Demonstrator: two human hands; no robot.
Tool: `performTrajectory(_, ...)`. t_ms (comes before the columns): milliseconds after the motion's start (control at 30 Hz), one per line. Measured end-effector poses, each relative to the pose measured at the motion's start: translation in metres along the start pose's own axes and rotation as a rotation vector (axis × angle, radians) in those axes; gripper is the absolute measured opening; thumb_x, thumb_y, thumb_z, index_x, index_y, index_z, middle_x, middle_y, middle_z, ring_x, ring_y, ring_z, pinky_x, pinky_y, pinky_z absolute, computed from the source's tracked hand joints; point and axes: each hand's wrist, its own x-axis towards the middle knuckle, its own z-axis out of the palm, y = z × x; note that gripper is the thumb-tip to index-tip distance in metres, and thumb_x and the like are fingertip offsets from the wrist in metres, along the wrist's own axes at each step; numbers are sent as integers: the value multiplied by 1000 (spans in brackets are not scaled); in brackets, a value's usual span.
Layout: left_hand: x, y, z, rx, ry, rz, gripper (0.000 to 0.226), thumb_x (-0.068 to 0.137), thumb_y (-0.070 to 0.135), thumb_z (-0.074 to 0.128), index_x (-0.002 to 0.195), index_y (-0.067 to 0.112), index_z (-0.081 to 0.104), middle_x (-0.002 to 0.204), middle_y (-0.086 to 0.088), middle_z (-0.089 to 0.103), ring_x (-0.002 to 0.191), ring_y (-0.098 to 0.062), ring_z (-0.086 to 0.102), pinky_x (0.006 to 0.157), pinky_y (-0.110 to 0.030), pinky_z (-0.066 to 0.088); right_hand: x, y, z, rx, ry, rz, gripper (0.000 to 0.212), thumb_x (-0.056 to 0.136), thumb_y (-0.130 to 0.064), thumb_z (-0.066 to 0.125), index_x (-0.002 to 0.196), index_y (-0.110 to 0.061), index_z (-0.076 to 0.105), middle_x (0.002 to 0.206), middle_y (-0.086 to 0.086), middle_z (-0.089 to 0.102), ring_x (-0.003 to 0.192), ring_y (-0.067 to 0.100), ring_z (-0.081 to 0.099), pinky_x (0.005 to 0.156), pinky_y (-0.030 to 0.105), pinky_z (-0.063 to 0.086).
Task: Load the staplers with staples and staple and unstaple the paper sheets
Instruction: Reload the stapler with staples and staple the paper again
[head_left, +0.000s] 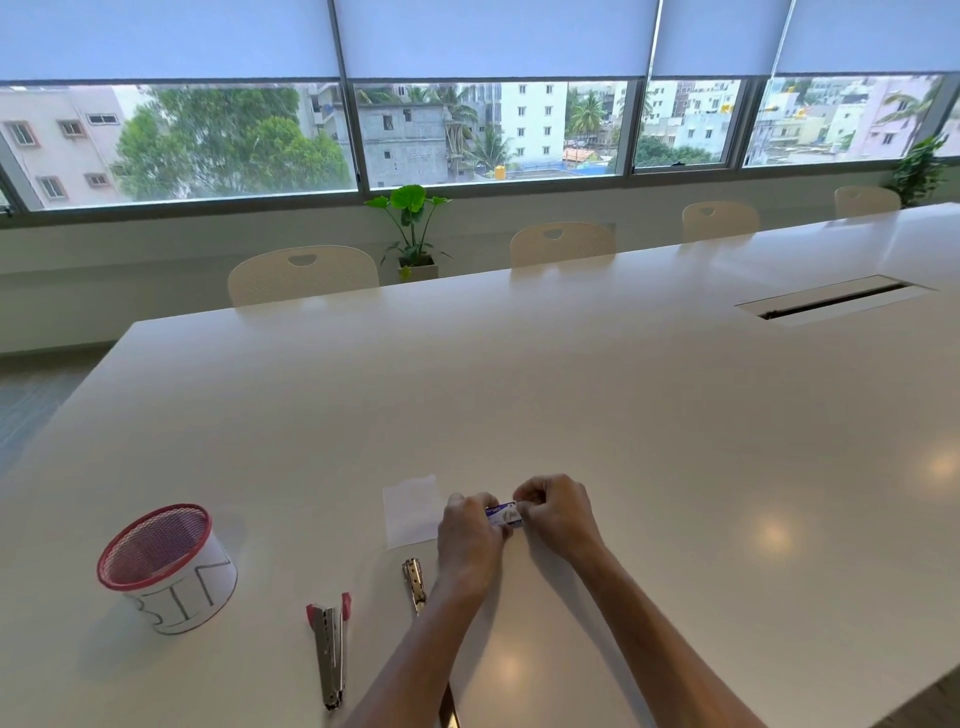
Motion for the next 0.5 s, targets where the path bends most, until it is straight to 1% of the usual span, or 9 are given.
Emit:
performTrajectory(200, 0, 0, -2, -7, -25, -10, 31, 76, 18, 73, 107, 19, 71, 105, -11, 60, 94, -25, 61, 78, -26, 45, -5, 0, 3, -8, 17, -16, 16, 77, -9, 65, 81, -19, 77, 80, -5, 75, 77, 9, 67, 75, 24, 51)
performTrajectory(333, 0, 2, -4, -10, -46, -3, 34, 76, 18, 72, 110, 18, 70, 108, -13, 65, 97, -25, 63, 84, -29, 48, -6, 2, 2, 28, 34, -30, 16, 77, -9, 65, 81, -18, 76, 80, -5, 75, 79, 8, 68, 76, 24, 52)
performTrajectory(433, -2, 4, -7, 7, -48, 0, 49, 76, 20, 71, 124, 17, 61, 114, -14, 65, 104, -26, 61, 90, -29, 46, -7, 1, 2, 42, 71, -66, 13, 79, -11, 67, 84, -17, 76, 82, -4, 76, 80, 9, 69, 78, 27, 53)
performTrajectory(500, -3, 5, -11, 27, -53, -7, 62, 74, 24, 74, 132, 14, 51, 115, -15, 62, 106, -28, 60, 88, -31, 46, -7, 0, 3, 40, 115, -99, 11, 81, -13, 68, 86, -17, 76, 84, -4, 76, 80, 10, 69, 79, 27, 54)
